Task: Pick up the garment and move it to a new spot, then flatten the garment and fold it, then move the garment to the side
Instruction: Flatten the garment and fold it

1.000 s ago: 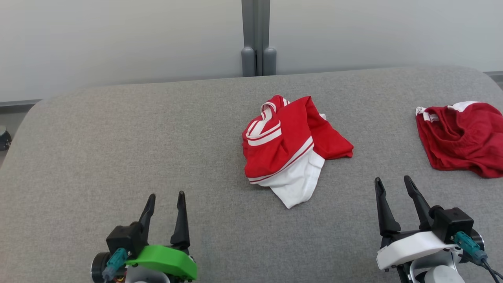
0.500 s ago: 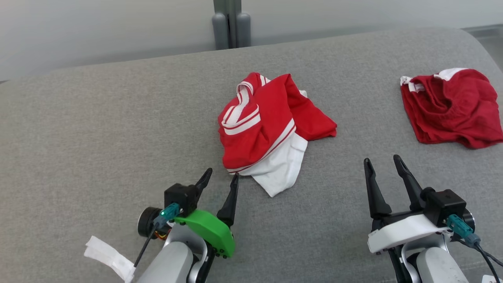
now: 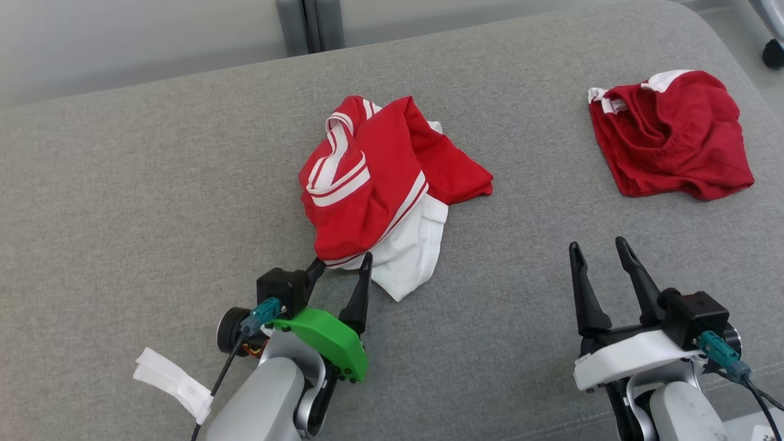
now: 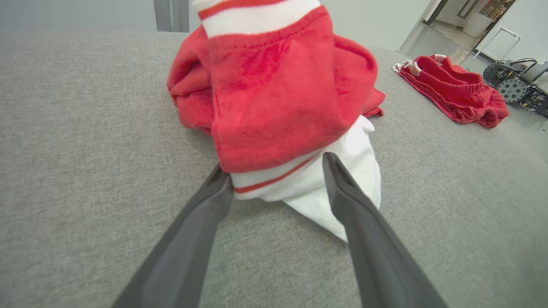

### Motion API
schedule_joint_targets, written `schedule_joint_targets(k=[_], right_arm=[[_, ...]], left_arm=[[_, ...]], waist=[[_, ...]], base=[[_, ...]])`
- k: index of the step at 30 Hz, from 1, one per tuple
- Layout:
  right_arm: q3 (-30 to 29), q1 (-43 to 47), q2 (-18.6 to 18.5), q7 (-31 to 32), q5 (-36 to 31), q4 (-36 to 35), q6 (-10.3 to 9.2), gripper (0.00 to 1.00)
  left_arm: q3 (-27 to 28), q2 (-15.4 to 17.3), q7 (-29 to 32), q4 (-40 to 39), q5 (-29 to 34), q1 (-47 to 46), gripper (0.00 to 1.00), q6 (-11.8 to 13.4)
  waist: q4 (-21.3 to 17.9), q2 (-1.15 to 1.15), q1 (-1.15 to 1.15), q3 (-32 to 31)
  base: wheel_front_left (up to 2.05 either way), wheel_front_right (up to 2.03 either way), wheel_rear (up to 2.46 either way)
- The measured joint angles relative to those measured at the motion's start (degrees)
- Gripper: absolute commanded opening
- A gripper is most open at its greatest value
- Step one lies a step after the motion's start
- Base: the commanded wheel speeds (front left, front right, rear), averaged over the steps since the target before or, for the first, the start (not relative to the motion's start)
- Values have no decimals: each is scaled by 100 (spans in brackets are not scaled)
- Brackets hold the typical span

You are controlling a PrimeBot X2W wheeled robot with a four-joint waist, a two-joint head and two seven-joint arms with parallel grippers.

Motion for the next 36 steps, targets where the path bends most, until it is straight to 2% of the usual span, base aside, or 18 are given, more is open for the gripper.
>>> schedule_joint_targets(k=[8, 9, 10, 13, 14, 19, 24, 29, 36], right_arm=[[47, 13, 1, 0, 9, 21, 0, 100], [51, 19, 1, 0, 9, 24, 0, 100], [54, 26, 1, 0, 9, 26, 0, 100], [70, 55, 1, 0, 9, 33, 0, 100], [75, 66, 1, 0, 9, 36, 0, 100], [94, 73, 1, 0, 9, 44, 0, 100], [8, 74, 2, 0, 4, 41, 0, 100], [-75, 91, 0, 0, -4, 48, 0, 100], [-48, 84, 2, 0, -3, 64, 0, 100]], left_arm=[[35, 2, -26, -961, 145, 301, 100, 96], [53, 1, -26, -1083, 186, 365, 97, 103], [62, -1, -26, -1161, 203, 405, 86, 104], [77, -1, -35, -1290, 222, 502, 11, 125], [75, 0, -35, -1272, 229, 503, 0, 127], [46, 2, -35, -1074, 321, 361, 0, 97], [291, -1, -34, -1421, 385, 41, 0, 157], [1089, 107, -35, -1925, 572, -86, 0, 326], [2205, 731, -35, -1836, 578, -23, 0, 488]], waist=[[98, 0, 0, -141], [104, 0, 0, -158], [108, 0, 0, -172], [109, 0, 0, -212], [106, 0, 0, -218], [78, 0, 0, -224], [128, 0, 0, -221], [269, 0, 0, -256], [456, 0, 0, -284]], base=[[0, 0, 0], [0, 0, 0], [0, 0, 0], [0, 0, 0], [0, 0, 0], [0, 0, 0], [0, 0, 0], [0, 0, 0], [0, 0, 0]])
